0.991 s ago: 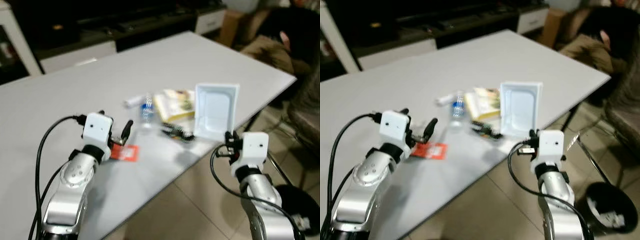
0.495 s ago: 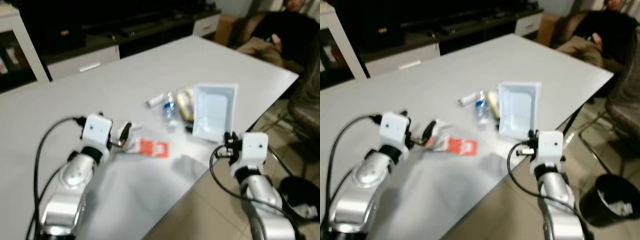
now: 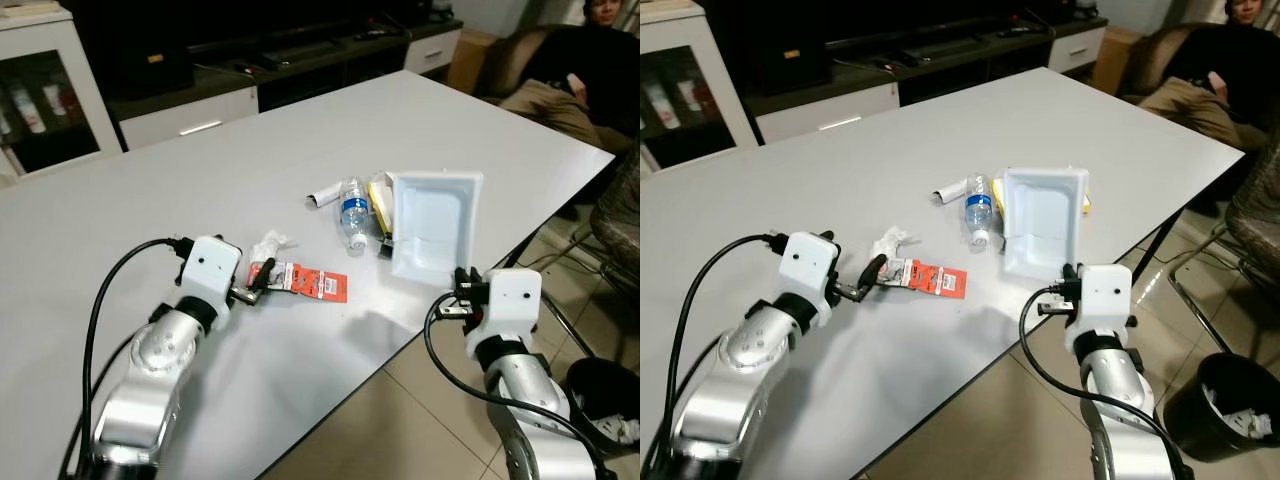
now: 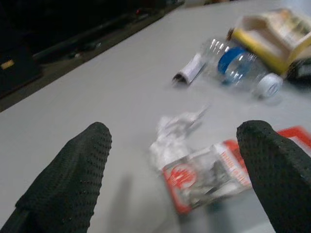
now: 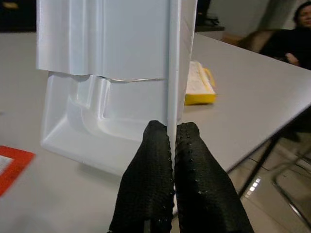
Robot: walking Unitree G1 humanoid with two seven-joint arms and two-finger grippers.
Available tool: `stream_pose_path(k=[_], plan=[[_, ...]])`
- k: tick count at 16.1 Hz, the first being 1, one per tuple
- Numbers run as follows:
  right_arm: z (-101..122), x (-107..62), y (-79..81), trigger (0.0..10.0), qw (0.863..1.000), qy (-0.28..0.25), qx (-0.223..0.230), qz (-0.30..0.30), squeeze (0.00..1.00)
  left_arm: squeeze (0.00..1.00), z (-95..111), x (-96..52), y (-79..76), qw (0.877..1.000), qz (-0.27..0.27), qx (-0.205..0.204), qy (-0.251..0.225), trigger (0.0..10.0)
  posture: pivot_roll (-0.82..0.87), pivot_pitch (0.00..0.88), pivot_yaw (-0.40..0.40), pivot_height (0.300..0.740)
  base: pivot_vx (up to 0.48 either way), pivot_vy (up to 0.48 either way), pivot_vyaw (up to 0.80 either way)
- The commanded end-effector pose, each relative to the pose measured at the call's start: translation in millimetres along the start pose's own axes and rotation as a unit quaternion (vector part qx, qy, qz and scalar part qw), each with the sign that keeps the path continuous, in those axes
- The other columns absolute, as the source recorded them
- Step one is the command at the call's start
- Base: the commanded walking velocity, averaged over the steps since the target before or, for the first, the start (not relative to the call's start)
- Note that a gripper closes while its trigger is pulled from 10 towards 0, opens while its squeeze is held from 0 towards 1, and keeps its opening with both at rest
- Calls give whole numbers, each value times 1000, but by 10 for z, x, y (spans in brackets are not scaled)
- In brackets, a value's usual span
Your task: Picking trash to rubbish bin
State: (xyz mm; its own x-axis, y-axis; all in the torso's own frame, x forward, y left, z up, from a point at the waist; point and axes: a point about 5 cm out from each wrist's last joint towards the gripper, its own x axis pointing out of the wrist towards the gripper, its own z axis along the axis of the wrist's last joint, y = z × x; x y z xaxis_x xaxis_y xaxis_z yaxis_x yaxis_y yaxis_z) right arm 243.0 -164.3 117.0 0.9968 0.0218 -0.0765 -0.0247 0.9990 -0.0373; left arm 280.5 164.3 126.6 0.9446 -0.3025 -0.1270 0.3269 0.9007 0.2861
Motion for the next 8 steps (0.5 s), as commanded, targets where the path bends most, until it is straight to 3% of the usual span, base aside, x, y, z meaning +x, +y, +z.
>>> stream_pose_path(k=[1,3,5,7,8], plan=[[72,63,-8,10000,1000,-11,6,8,0,1000,-36,87,-22,998,-52,40,-7,10000,33,0,-46,740,0,0,0],[77,81,-37,10000,1000,-12,4,7,0,1000,-71,151,-62,986,-124,114,-7,10000,24,0,-42,740,0,0,0],[83,77,-50,10000,1000,-13,2,7,0,1000,-87,189,-62,975,-161,156,-1,10000,21,0,-40,740,0,0,0],[85,50,-56,10000,1000,-14,-10,10,0,1000,-90,248,-31,947,-236,219,-2,10000,-1,0,-18,740,0,0,0],[85,44,-56,10000,1000,-14,-10,10,0,1000,-106,261,-29,942,-246,229,1,10000,-4,0,-13,740,0,0,0]])
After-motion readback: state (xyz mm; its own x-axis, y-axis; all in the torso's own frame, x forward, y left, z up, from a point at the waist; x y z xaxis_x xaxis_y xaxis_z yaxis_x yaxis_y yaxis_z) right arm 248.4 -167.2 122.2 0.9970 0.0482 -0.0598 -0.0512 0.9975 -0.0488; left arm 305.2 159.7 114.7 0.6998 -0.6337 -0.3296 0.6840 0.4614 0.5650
